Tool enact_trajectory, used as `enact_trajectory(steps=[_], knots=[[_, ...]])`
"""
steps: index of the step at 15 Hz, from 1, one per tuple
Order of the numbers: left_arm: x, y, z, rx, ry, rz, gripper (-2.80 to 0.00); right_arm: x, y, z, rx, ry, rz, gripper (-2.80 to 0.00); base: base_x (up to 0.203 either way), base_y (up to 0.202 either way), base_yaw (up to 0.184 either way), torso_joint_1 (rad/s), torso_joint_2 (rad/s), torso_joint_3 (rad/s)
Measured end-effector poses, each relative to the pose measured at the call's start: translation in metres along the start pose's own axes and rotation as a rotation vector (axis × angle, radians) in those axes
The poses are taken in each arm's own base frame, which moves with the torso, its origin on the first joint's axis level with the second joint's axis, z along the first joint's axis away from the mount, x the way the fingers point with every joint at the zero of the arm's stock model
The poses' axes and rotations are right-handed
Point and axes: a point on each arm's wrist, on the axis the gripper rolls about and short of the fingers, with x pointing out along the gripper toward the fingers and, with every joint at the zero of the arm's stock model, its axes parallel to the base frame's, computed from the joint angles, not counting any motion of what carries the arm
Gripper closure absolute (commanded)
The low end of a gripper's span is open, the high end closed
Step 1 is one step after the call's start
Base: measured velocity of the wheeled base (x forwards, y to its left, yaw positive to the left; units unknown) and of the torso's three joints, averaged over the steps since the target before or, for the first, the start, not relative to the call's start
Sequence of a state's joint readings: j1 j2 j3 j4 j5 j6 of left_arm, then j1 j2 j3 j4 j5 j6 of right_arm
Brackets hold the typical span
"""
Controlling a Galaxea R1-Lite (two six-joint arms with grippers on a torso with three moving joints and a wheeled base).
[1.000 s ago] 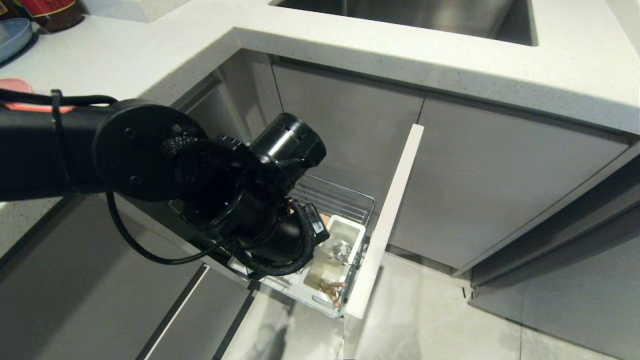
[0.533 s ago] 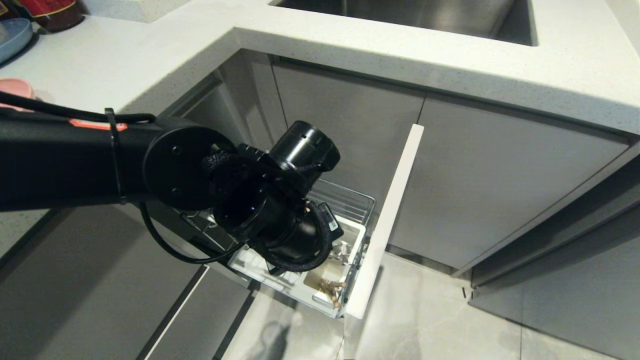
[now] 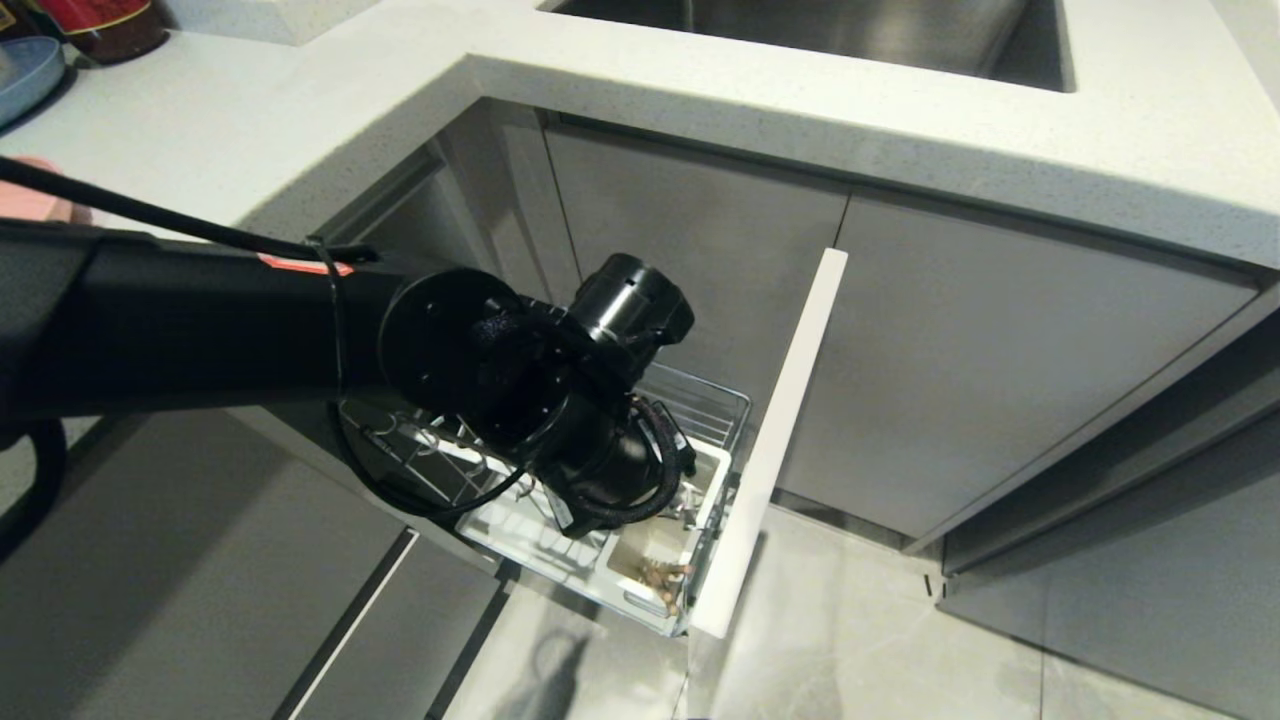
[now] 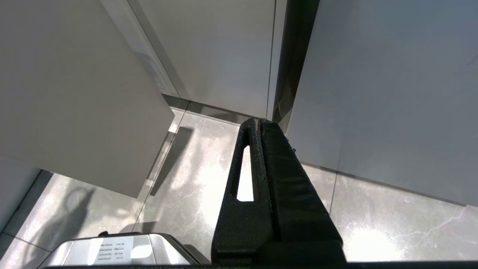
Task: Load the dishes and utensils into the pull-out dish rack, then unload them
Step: Take the spoon out of the cupboard
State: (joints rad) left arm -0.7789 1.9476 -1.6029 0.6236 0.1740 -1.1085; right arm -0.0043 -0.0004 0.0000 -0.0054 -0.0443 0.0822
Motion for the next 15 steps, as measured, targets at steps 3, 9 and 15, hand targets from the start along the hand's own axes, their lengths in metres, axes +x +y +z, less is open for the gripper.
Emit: enact_trajectory(steps=[3, 9, 15], knots=[[0.007, -0.002, -0.001, -0.008, 0.033, -0.002, -2.8, 0.0, 0.0, 0.0, 0.0, 0.0, 0.0, 0.0, 0.0, 0.0, 0.0, 0.0, 0.0, 0.0], [0.022, -0.004, -0.004, -0.005, 0.082, 0.006, -2.8, 0.0, 0.0, 0.0, 0.0, 0.0, 0.0, 0.0, 0.0, 0.0, 0.0, 0.0, 0.0, 0.0], [0.035, -0.008, -0.004, -0.001, 0.085, 0.016, -2.8, 0.0, 0.0, 0.0, 0.0, 0.0, 0.0, 0.0, 0.0, 0.0, 0.0, 0.0, 0.0, 0.0]])
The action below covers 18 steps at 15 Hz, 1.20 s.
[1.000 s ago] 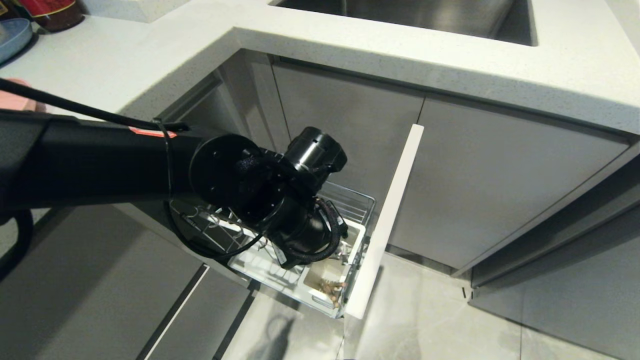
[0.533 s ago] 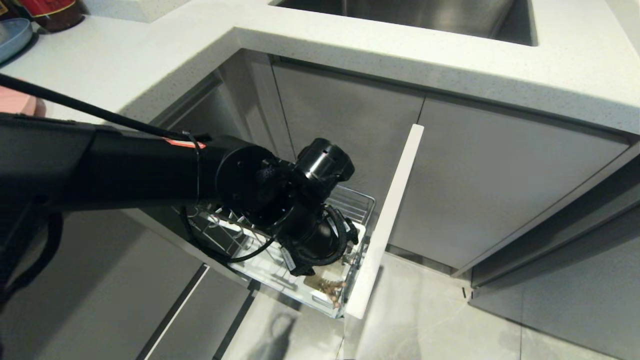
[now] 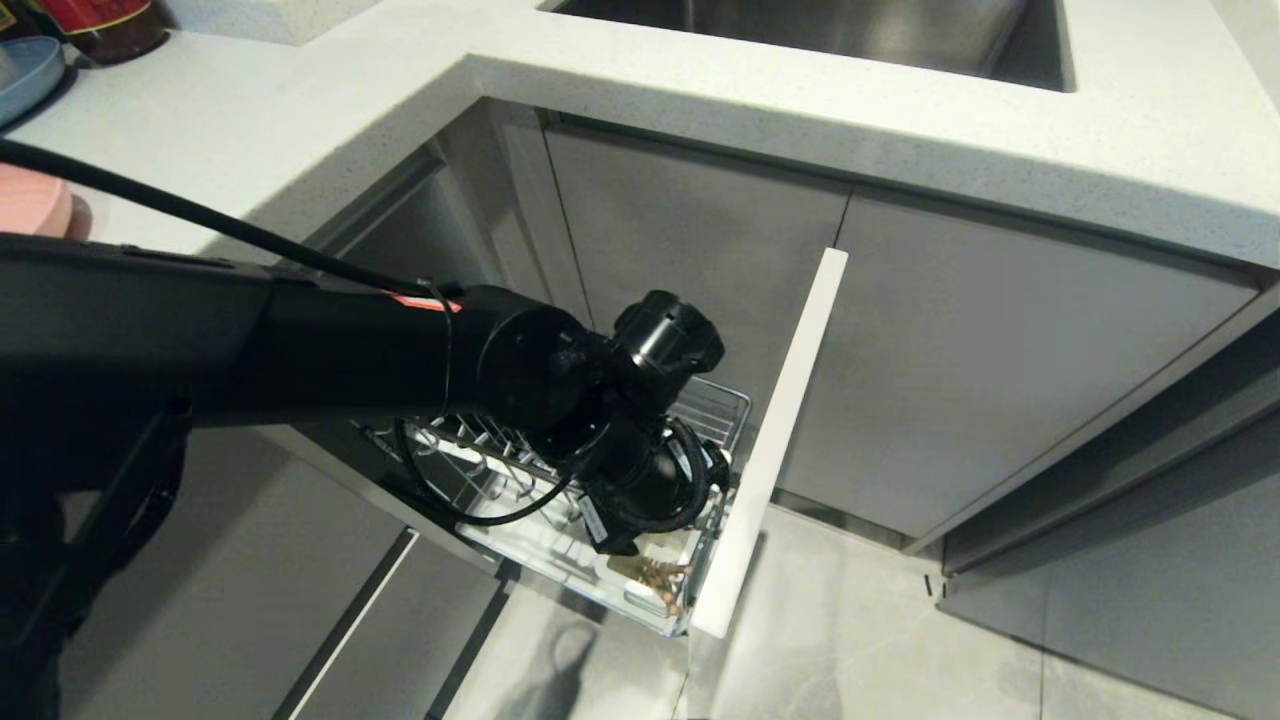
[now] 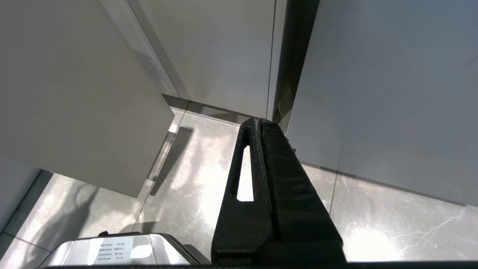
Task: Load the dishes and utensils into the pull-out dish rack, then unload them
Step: Take the spoon out of the cupboard
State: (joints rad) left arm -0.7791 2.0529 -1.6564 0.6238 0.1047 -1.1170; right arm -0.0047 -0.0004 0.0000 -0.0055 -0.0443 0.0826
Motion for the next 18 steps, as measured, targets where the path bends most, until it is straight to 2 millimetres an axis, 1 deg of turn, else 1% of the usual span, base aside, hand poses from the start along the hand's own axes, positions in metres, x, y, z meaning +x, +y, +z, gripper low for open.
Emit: enact_trajectory(steps=[9, 10, 18], knots=[[0.0059, -0.0028, 0.0008, 0.007, -0.003, 0.004, -2.8, 0.0, 0.0, 0.0, 0.0, 0.0, 0.0, 0.0, 0.0, 0.0, 0.0, 0.0, 0.0, 0.0], [0.0069, -0.0031, 0.0008, 0.007, -0.002, 0.005, 0.0, 0.0, 0.0, 0.0, 0.0, 0.0, 0.0, 0.0, 0.0, 0.0, 0.0, 0.0, 0.0, 0.0], [0.0086, -0.0047, 0.0006, 0.01, -0.003, 0.006, 0.0, 0.0, 0.0, 0.0, 0.0, 0.0, 0.0, 0.0, 0.0, 0.0, 0.0, 0.0, 0.0, 0.0]])
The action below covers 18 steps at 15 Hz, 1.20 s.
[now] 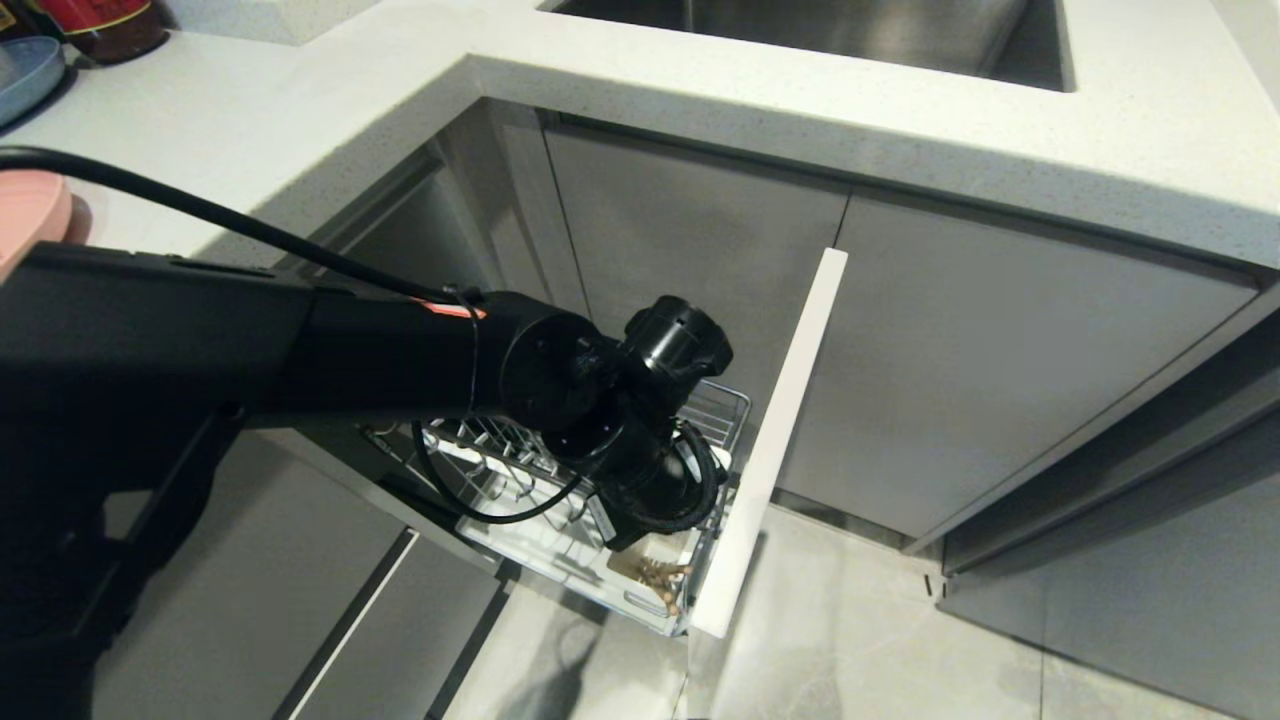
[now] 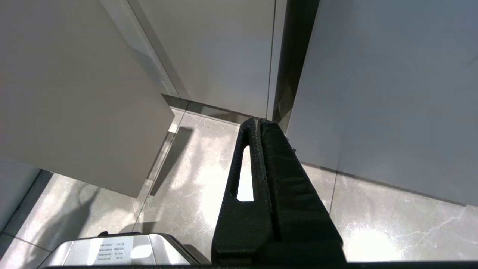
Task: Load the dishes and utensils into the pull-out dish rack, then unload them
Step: Take the spoon out of the cupboard
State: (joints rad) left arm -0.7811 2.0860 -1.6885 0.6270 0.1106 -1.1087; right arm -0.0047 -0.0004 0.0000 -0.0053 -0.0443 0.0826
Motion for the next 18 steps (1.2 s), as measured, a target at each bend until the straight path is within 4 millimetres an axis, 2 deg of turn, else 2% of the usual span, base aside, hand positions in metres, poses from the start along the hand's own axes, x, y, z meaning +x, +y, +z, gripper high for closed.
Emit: enact_trajectory(steps=[8, 14, 18], knots=[[-0.006, -0.002, -0.001, 0.008, -0.006, -0.012, 0.0, 0.0, 0.0, 0.0, 0.0, 0.0, 0.0, 0.0, 0.0, 0.0, 0.0, 0.0, 0.0, 0.0], [-0.054, 0.002, 0.004, 0.034, -0.046, -0.027, 0.0, 0.0, 0.0, 0.0, 0.0, 0.0, 0.0, 0.0, 0.0, 0.0, 0.0, 0.0, 0.0, 0.0], [-0.071, 0.004, 0.006, 0.057, -0.057, -0.022, 0.0, 0.0, 0.0, 0.0, 0.0, 0.0, 0.0, 0.0, 0.0, 0.0, 0.0, 0.0, 0.0, 0.0]])
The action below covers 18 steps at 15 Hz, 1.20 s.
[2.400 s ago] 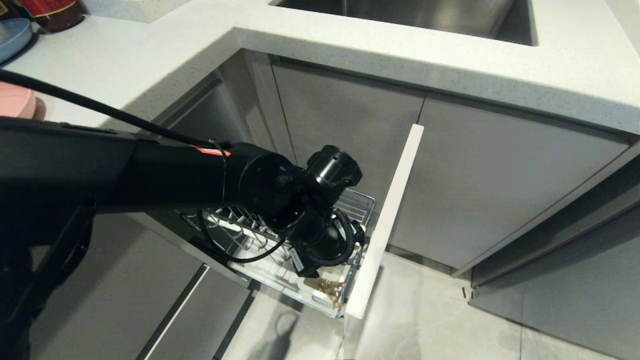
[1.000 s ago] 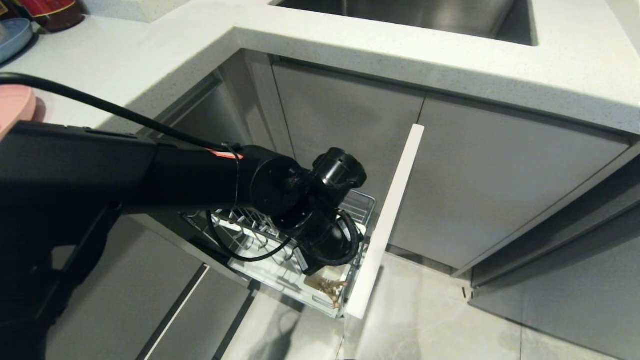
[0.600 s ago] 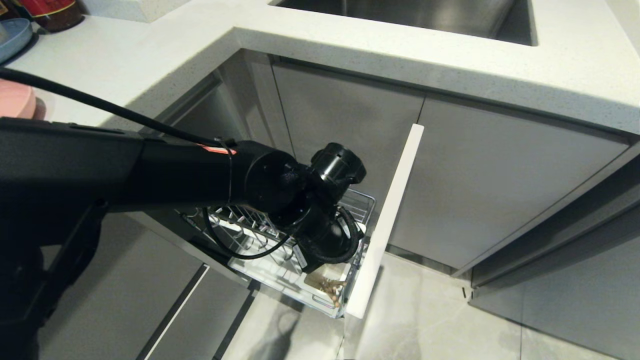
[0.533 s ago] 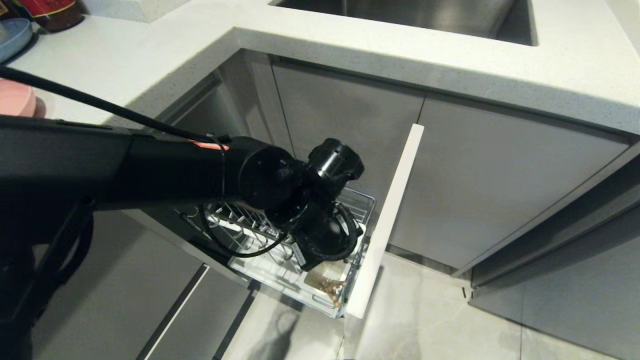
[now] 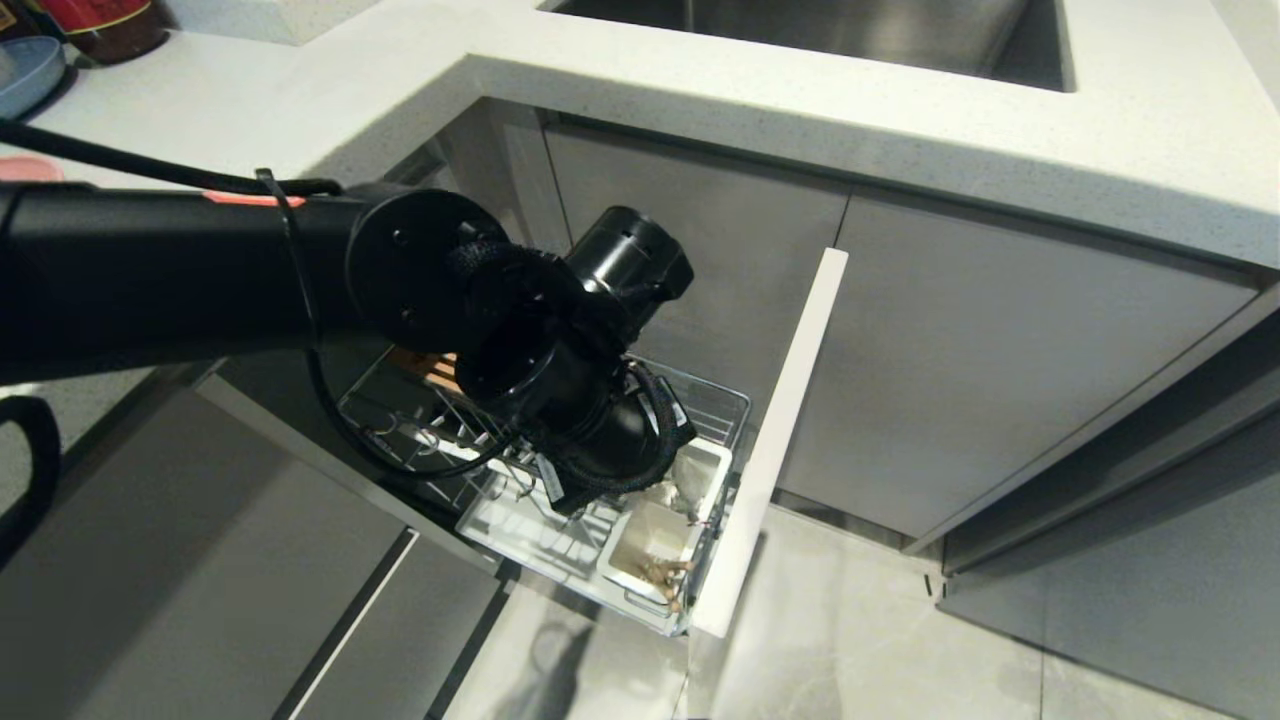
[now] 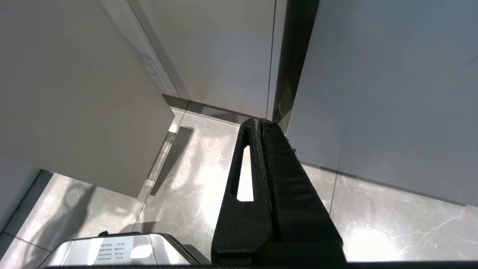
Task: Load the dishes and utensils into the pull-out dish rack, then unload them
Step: Take the spoon out of the cupboard
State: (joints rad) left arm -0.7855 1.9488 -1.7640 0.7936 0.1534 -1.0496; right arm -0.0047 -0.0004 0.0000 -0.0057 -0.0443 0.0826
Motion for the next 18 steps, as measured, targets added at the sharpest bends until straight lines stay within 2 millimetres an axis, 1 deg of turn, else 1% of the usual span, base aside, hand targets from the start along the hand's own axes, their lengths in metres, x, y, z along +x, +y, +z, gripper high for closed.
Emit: enact_trajectory(steps=[3, 8, 12, 16, 18], knots=[[-0.012, 0.0, -0.001, 0.002, -0.009, -0.025, 0.0, 0.0, 0.0, 0.0, 0.0, 0.0, 0.0, 0.0, 0.0, 0.0, 0.0, 0.0, 0.0, 0.0], [-0.048, 0.005, -0.007, 0.028, 0.021, 0.002, 0.0, 0.0, 0.0, 0.0, 0.0, 0.0, 0.0, 0.0, 0.0, 0.0, 0.0, 0.0, 0.0, 0.0], [-0.07, 0.008, -0.007, 0.032, 0.006, -0.033, 0.0, 0.0, 0.0, 0.0, 0.0, 0.0, 0.0, 0.0, 0.0, 0.0, 0.0, 0.0, 0.0, 0.0], [-0.1, 0.014, -0.004, 0.035, -0.06, -0.087, 0.0, 0.0, 0.0, 0.0, 0.0, 0.0, 0.0, 0.0, 0.0, 0.0, 0.0, 0.0, 0.0, 0.0], [-0.121, 0.019, -0.001, 0.028, -0.124, -0.113, 0.0, 0.0, 0.0, 0.0, 0.0, 0.0, 0.0, 0.0, 0.0, 0.0, 0.0, 0.0, 0.0, 0.0]])
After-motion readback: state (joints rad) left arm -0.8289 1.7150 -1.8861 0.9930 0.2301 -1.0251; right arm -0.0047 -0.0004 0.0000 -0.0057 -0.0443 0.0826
